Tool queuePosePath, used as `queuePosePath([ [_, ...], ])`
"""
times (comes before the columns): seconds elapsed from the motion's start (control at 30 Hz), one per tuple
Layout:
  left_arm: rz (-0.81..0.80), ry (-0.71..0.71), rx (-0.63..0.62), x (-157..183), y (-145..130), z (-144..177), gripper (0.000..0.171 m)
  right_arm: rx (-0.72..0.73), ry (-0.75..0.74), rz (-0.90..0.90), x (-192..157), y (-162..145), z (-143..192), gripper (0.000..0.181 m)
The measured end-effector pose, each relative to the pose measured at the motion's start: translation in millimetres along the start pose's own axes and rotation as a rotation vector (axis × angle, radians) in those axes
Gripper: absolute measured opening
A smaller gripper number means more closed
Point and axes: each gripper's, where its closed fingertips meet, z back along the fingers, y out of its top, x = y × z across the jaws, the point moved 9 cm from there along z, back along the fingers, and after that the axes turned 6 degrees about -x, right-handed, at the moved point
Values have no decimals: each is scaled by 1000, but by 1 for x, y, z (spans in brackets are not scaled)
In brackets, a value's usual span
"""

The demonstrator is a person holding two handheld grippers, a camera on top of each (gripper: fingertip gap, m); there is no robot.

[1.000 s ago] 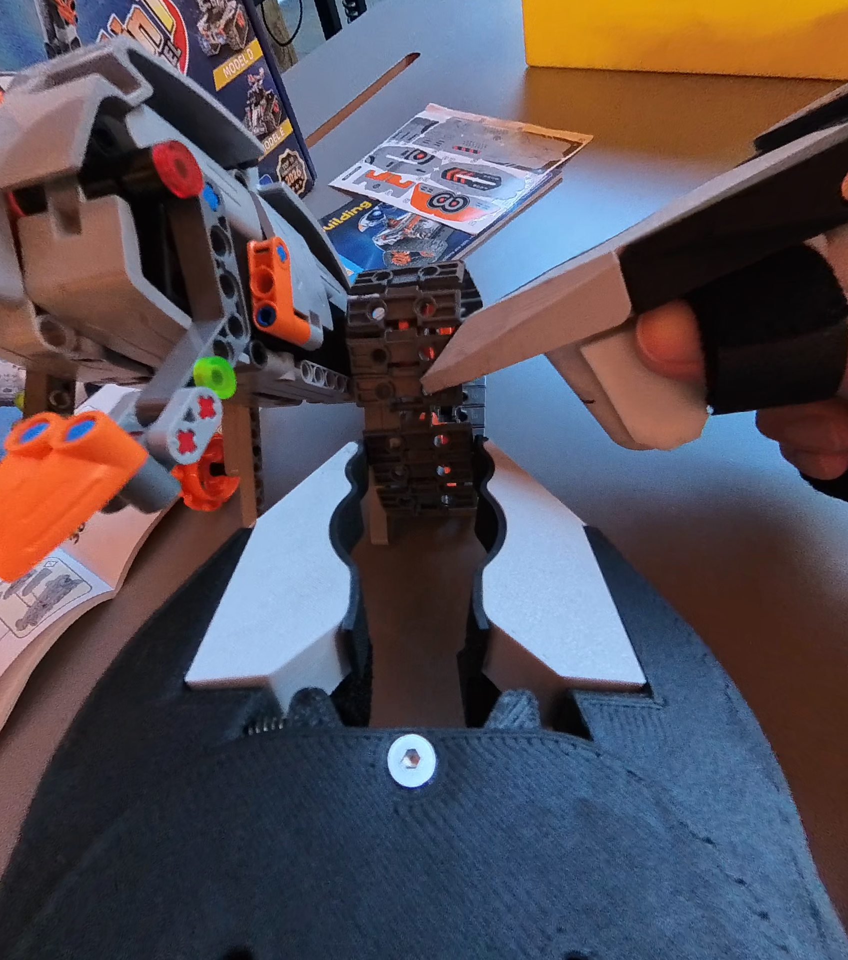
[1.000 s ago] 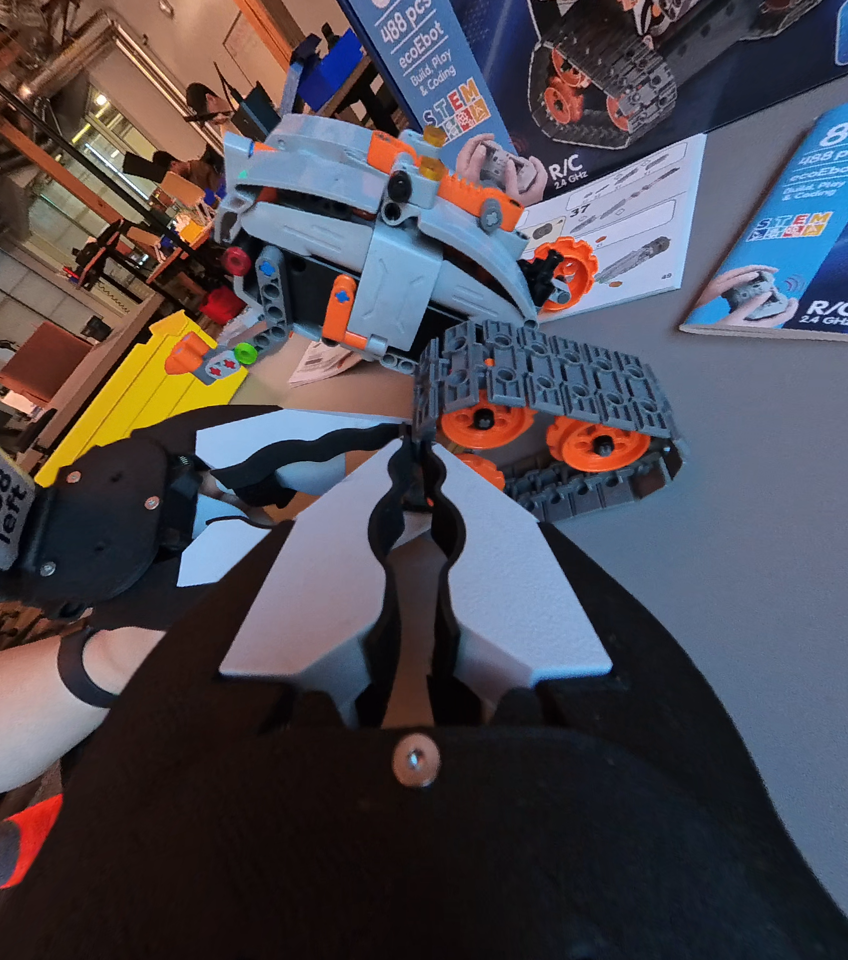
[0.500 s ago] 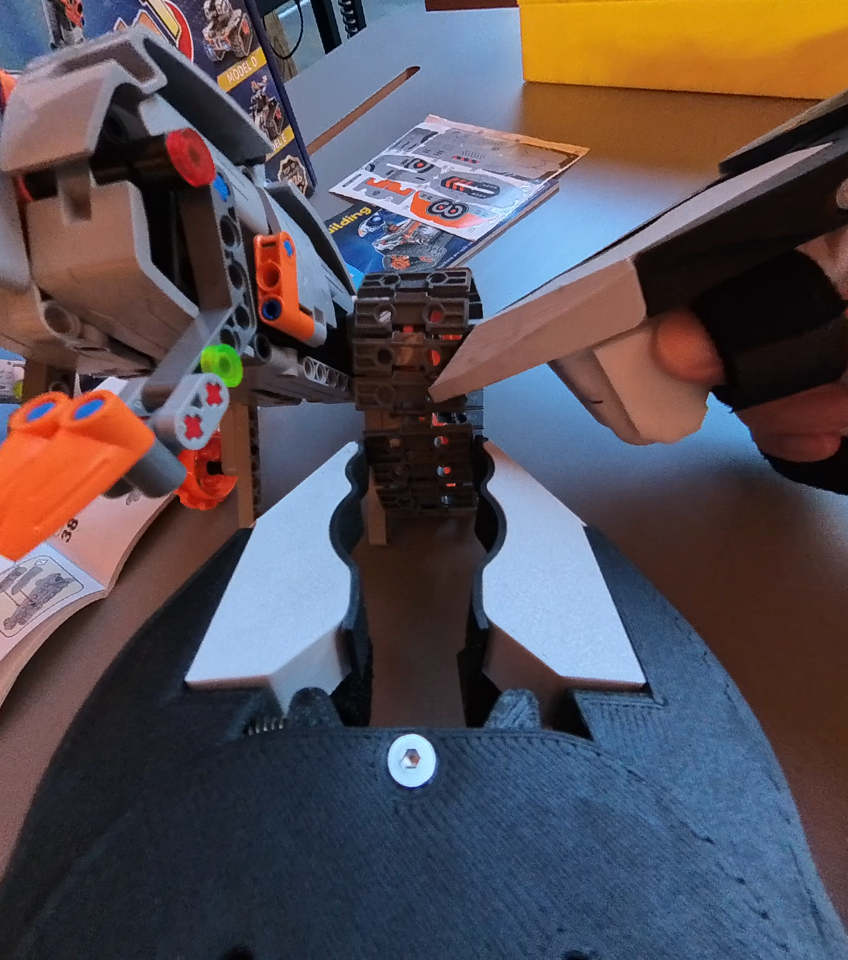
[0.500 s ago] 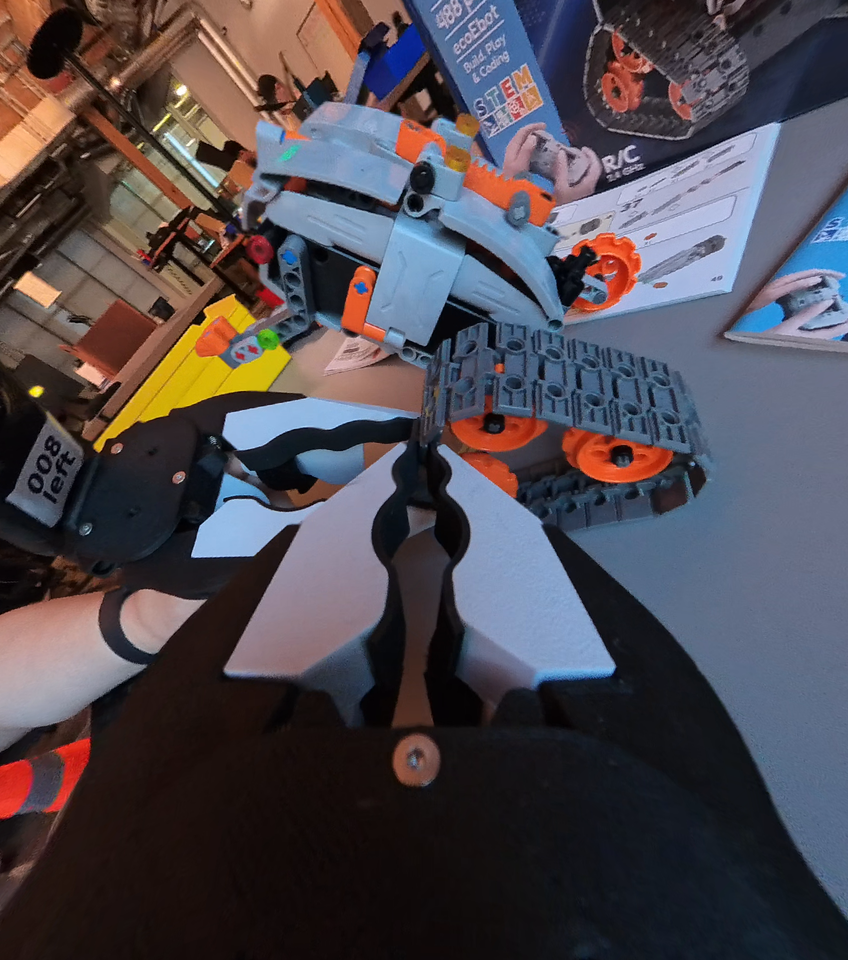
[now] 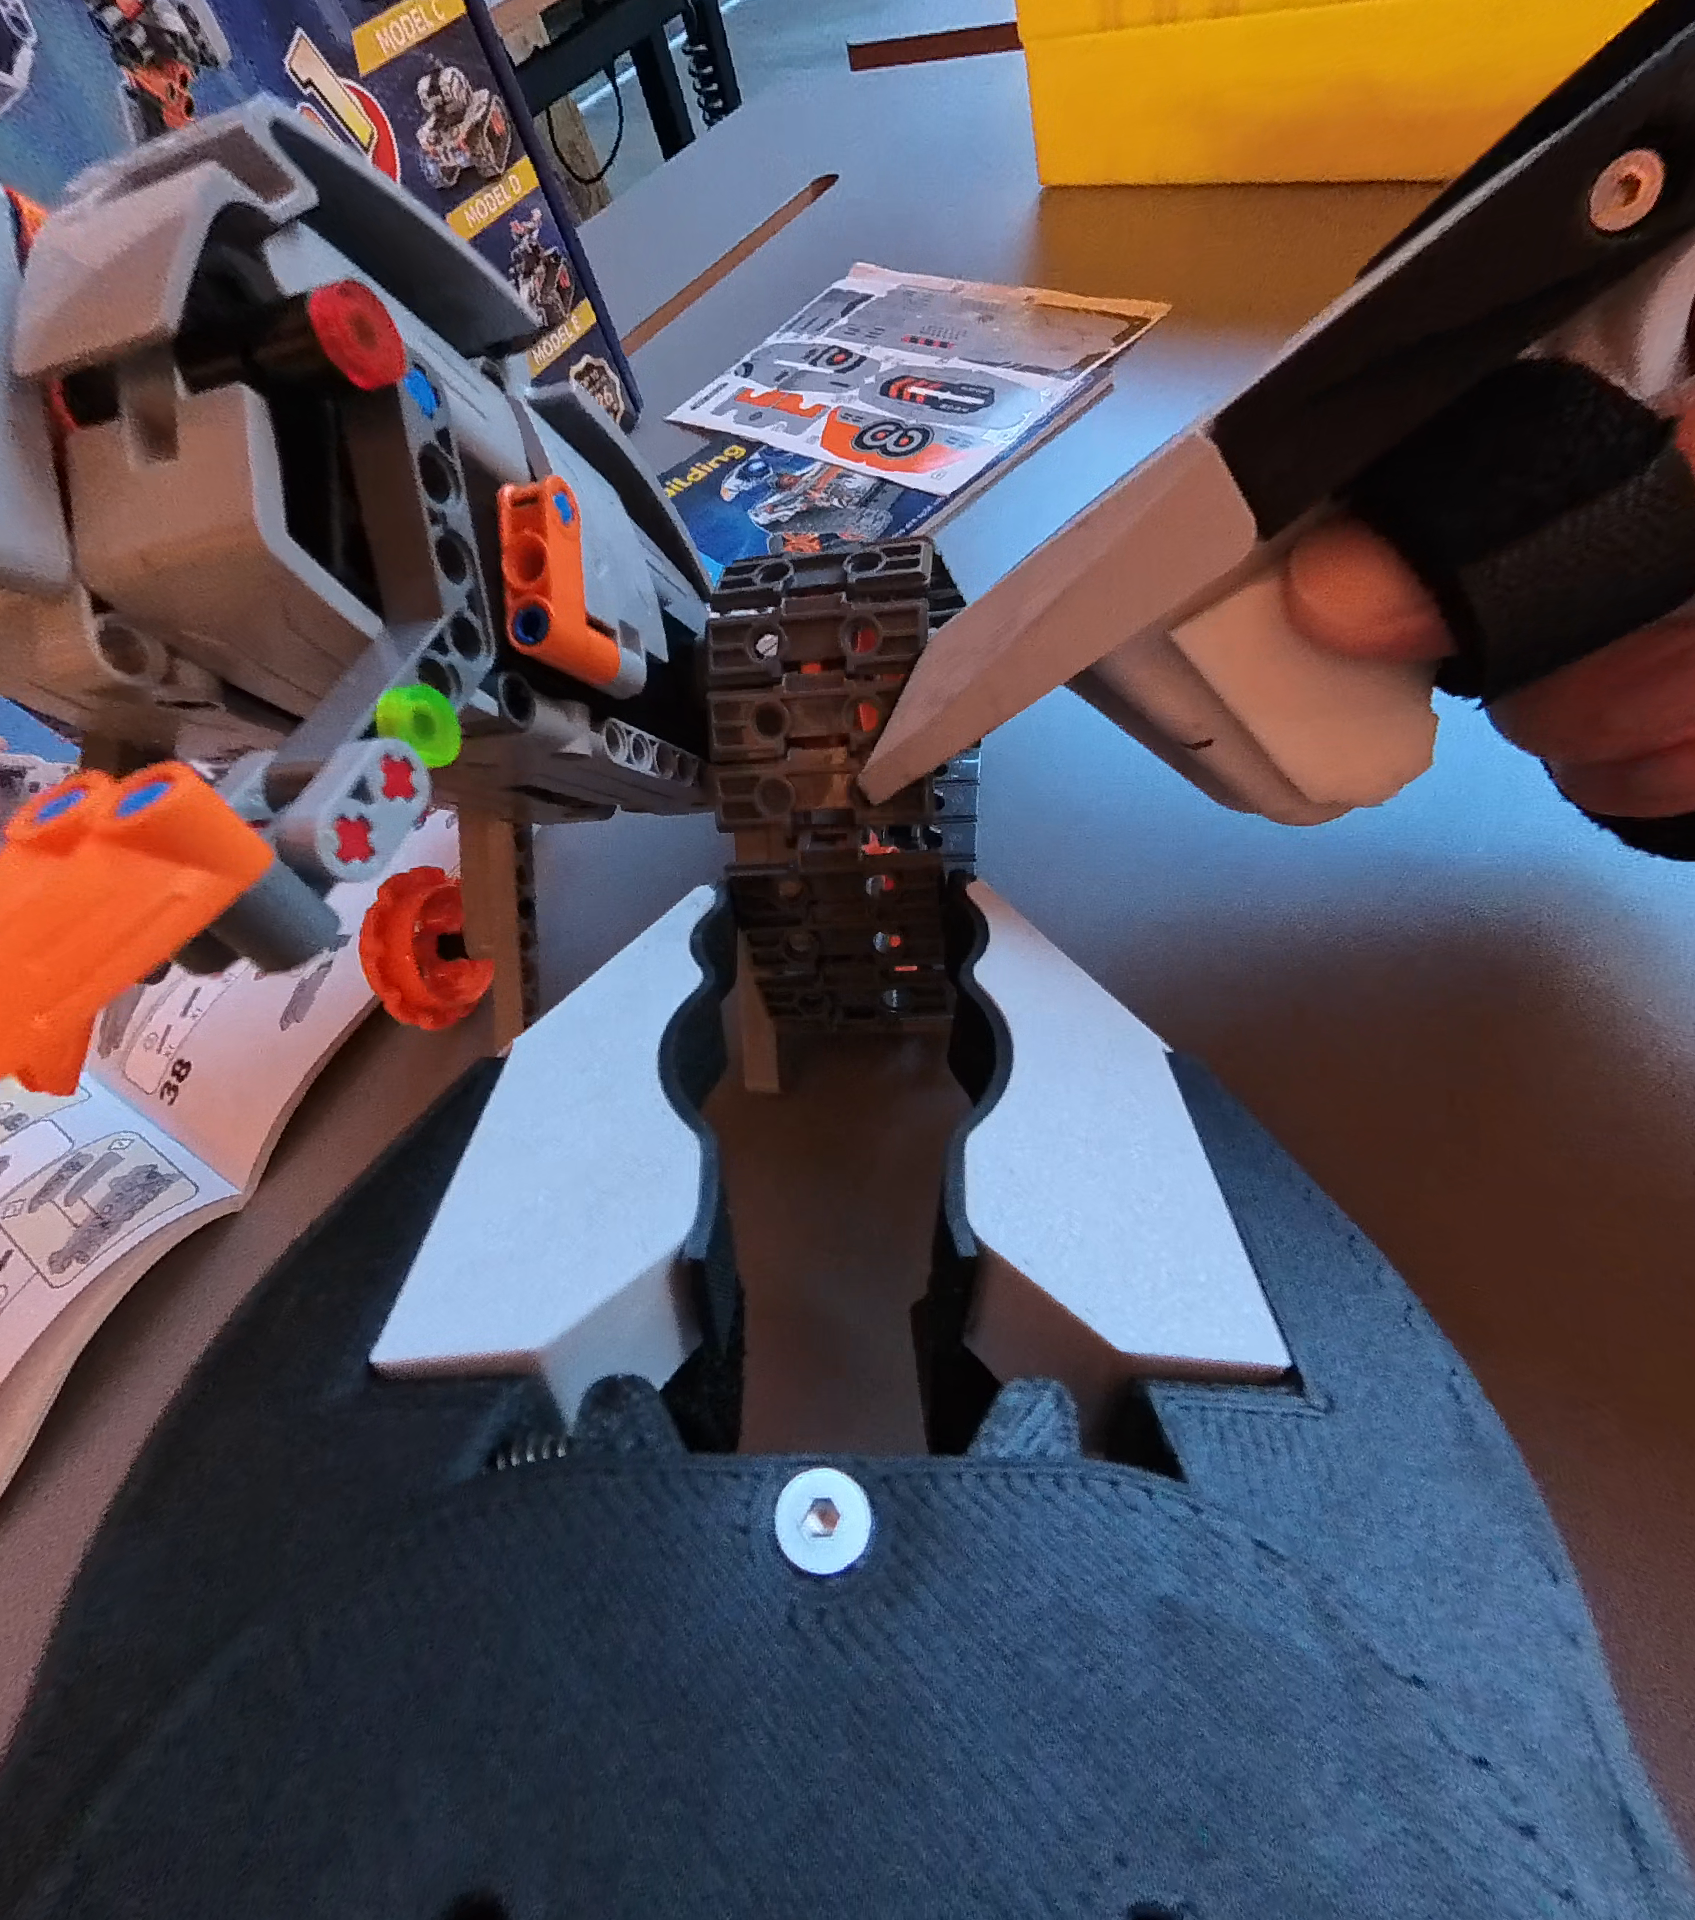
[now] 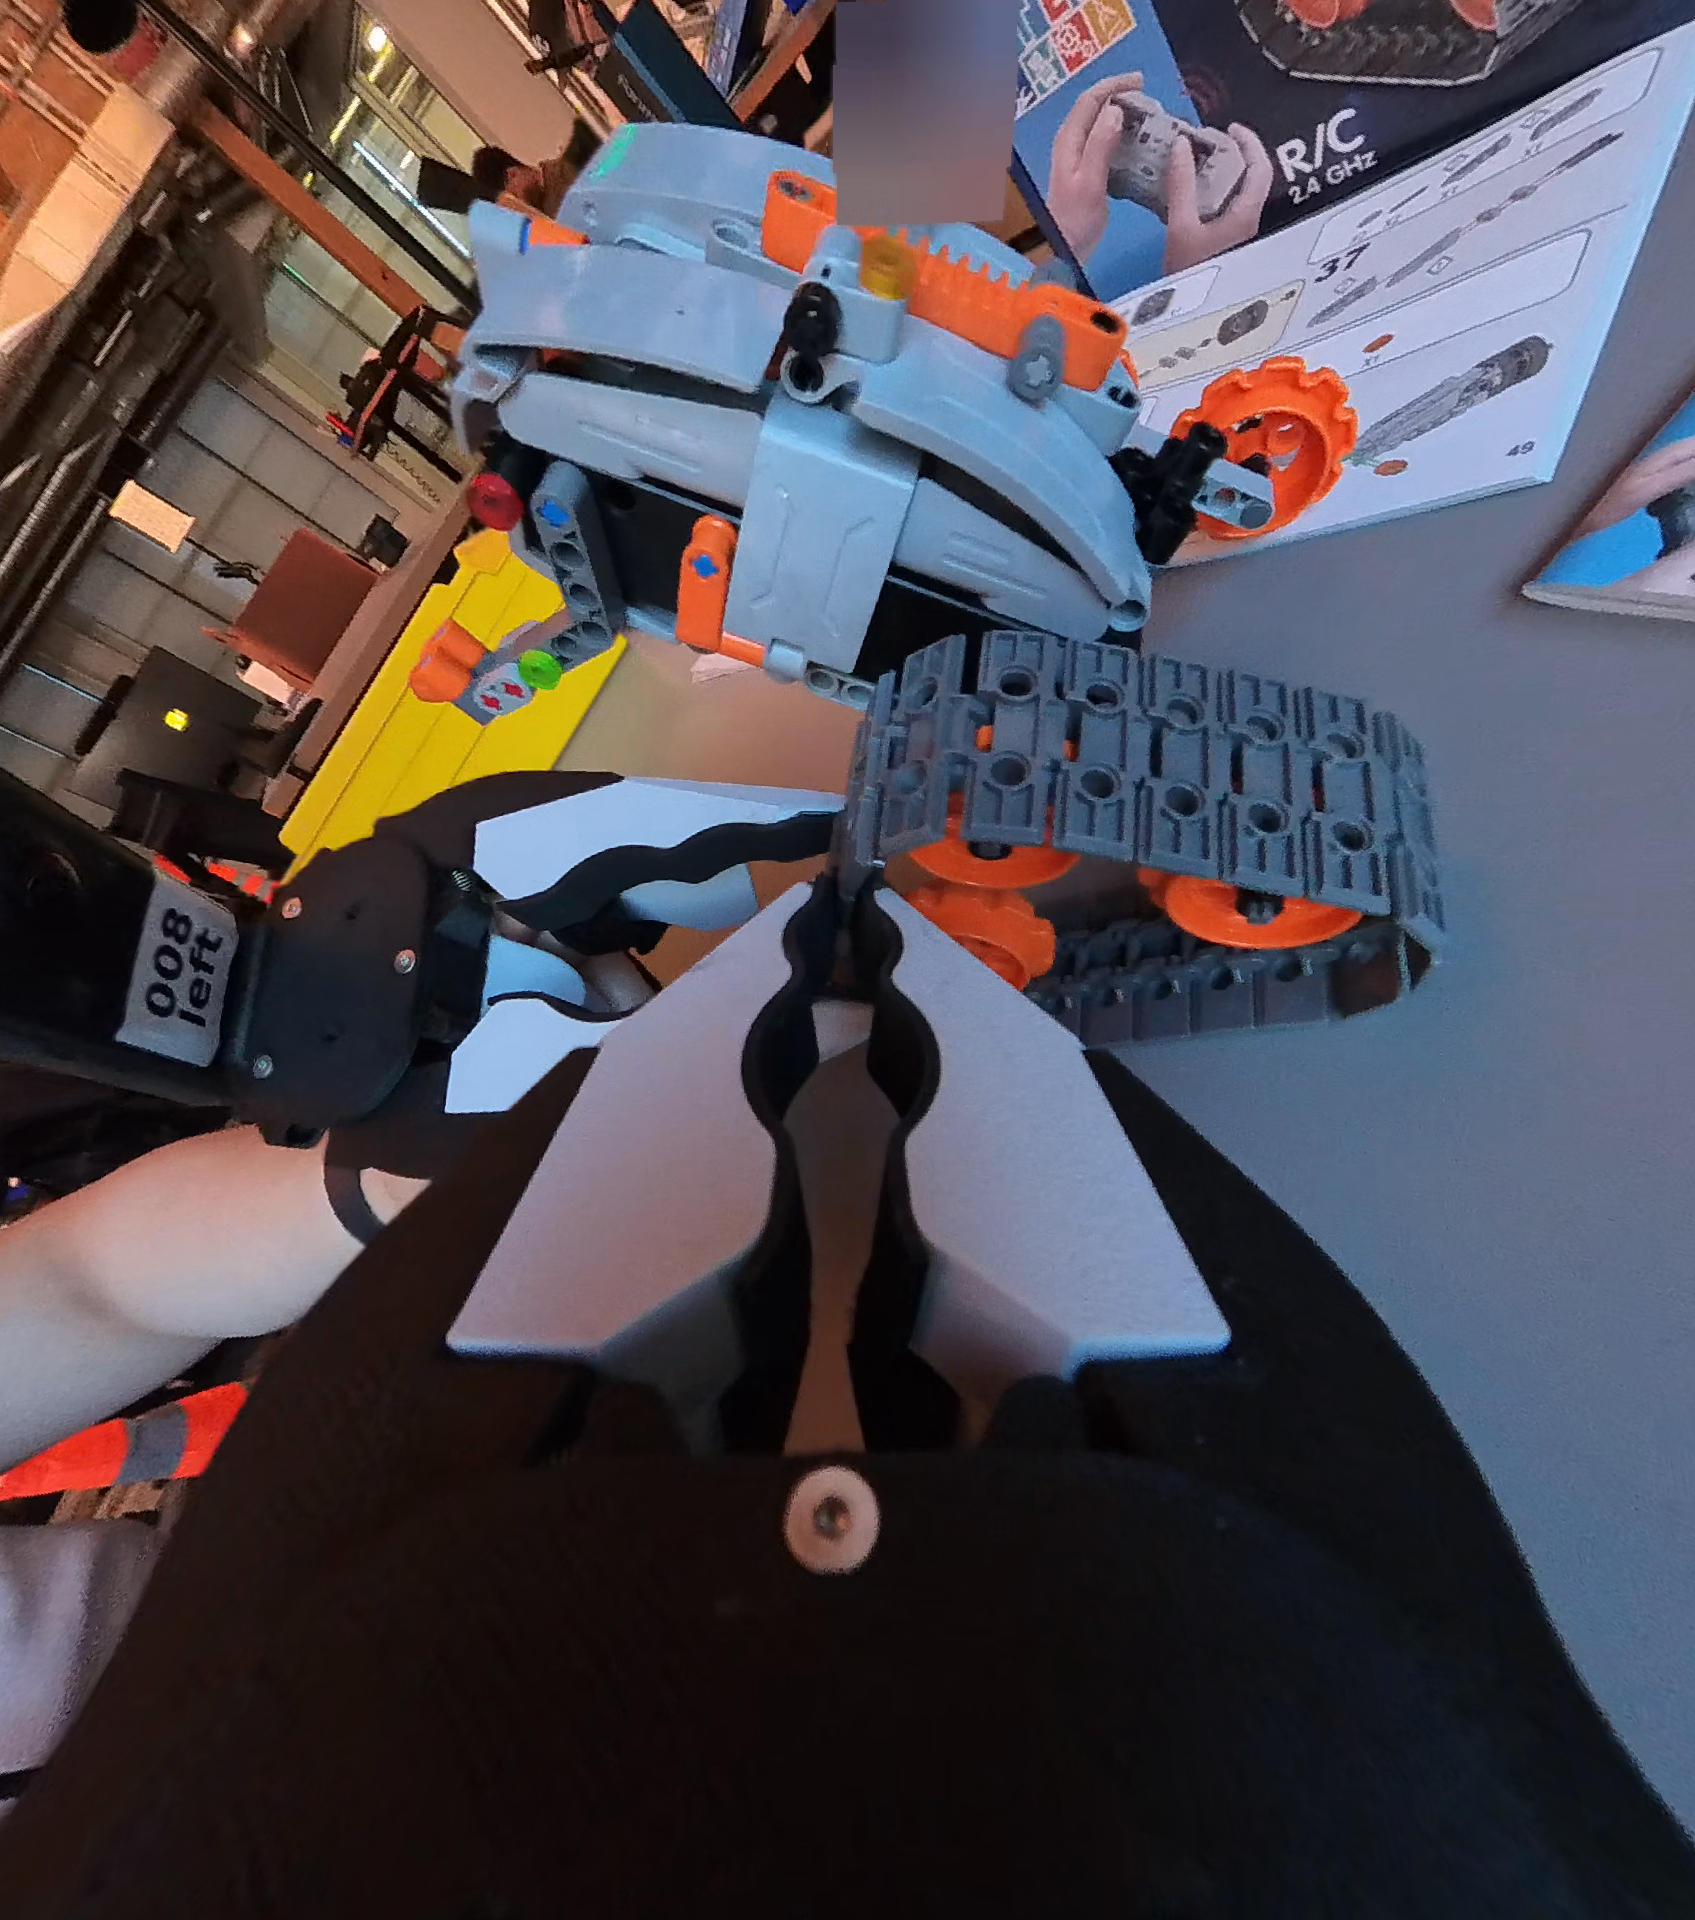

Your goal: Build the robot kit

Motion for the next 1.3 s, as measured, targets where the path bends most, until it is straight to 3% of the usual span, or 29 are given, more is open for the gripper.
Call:
queuePosePath([
  [0.3, -40, 19, 21, 3, -1, 1, 39, -28, -29, -4, 0, 0, 1, 1],
  [0.67, -39, 4, 10, 3, 0, 1, 39, -12, 109, -114, 6, -4, 1, 1],
  [0.97, -101, 63, -23, 4, 1, -3, 37, -42, 125, -113, 4, -5, -2, 2],
  [1.3, -114, 93, -7, 3, 1, -7, 37, 66, 125, -183, 6, -8, -3, 5],
])
